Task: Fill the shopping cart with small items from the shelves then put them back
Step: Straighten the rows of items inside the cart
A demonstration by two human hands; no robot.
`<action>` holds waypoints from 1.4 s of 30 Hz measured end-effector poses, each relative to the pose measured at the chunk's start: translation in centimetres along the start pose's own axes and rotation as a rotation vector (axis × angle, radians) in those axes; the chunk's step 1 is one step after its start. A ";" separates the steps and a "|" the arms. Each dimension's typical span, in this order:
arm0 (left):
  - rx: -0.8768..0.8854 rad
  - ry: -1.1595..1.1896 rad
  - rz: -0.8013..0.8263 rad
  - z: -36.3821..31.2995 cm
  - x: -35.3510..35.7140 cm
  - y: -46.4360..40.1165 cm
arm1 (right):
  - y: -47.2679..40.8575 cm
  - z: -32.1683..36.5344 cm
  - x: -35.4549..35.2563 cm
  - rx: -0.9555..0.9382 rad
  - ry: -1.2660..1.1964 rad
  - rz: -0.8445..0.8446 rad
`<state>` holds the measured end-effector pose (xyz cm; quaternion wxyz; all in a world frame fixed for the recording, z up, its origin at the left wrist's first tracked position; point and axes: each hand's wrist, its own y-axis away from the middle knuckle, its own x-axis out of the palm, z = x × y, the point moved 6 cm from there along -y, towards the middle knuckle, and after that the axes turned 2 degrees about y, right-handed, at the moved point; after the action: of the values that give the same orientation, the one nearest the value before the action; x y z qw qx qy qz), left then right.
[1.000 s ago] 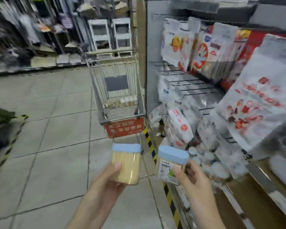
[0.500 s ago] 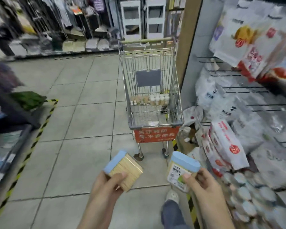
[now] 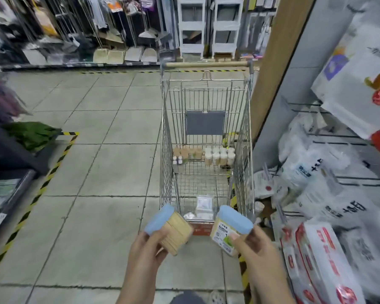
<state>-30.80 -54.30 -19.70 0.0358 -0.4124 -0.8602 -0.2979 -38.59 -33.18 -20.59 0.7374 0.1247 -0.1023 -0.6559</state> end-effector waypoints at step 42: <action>-0.029 -0.859 -0.219 18.6 9.5 -57.8 | -54.2 -24.0 13.3 0.272 0.444 0.042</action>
<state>-75.87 -65.58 -59.95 -0.3625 -0.4056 -0.8314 -0.1134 -80.55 -51.07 -60.80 0.7319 0.3613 -0.0279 -0.5771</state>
